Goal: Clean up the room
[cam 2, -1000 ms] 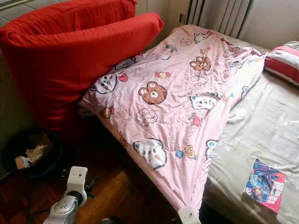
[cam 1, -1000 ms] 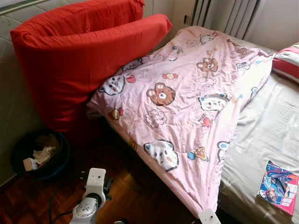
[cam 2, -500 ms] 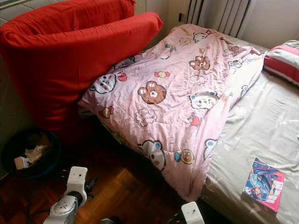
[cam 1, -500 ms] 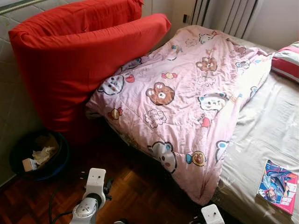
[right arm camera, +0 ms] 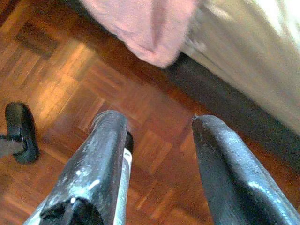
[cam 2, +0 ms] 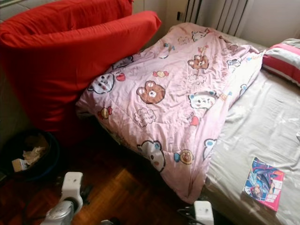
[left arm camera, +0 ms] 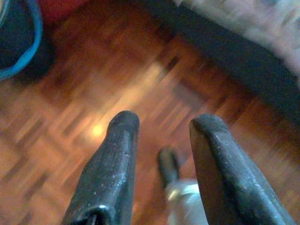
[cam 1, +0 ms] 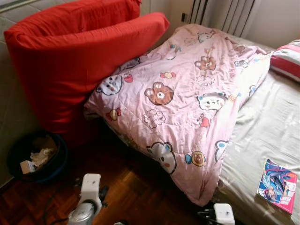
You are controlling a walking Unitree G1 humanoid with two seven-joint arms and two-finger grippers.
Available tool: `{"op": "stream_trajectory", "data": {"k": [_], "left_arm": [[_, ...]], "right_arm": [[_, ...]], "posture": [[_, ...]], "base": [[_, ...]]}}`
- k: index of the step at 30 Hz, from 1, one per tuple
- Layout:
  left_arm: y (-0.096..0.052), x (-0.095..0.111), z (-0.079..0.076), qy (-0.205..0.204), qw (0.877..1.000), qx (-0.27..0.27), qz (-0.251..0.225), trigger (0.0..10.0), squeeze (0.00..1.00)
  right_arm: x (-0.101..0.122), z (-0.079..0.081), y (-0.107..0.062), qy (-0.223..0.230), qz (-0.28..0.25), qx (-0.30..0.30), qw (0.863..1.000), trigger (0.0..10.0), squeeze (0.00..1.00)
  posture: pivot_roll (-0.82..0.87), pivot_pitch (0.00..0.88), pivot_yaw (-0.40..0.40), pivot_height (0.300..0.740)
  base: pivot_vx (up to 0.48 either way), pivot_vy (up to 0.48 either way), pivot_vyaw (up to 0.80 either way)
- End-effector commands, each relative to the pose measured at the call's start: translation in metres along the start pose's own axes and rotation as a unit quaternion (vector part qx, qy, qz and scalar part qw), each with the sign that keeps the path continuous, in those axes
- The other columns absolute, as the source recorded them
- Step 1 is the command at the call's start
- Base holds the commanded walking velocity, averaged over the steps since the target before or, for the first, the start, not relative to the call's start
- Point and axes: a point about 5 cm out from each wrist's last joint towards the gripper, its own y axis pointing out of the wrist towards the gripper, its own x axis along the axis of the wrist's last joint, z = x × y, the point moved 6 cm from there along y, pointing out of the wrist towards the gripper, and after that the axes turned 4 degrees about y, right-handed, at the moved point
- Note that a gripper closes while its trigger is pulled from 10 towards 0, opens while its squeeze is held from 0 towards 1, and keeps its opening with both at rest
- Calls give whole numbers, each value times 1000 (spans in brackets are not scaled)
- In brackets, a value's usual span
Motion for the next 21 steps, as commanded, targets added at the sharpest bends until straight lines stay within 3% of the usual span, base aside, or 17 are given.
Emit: {"op": "stream_trajectory", "data": {"k": [1, 3, 5, 13, 16, 21], "left_arm": [[-6, -25, 4, -5, 999, 5, 44, 10000, 0], [-8, -33, 5, -5, 998, 7, 57, 10000, 0], [-10, -39, 7, -9, 998, 10, 67, 10000, 0], [-13, -53, -4, -12, 995, -8, 97, 10000, 0], [-15, -60, -10, -19, 994, -10, 108, 10000, 0], [-21, -74, -9, -26, 992, -6, 126, 10000, 0]], "right_arm": [[-13, -15, -3, 64, 23, -32, 997, 10000, 0], [-11, -28, -3, 127, 16, -59, 990, 10000, 0], [-9, -35, -4, 161, 7, -69, 984, 10000, 0], [-3, -28, -2, 150, -2, -58, 987, 10000, 0], [5, -13, 0, 114, -10, -27, 993, 10000, 0], [11, 5, 2, 79, -19, 0, 997, 10000, 0]], "posture": [[-7, 128, -4, 740], [-3, 123, -1, 740], [-9, 120, 4, 740], [-23, 103, -1, 740], [-25, 99, -2, 740], [-20, 94, -5, 740]], "base": [[0, 0, 0], [0, 0, 0], [0, 0, 0], [0, 0, 0], [0, 0, 0], [0, 0, 800]]}}
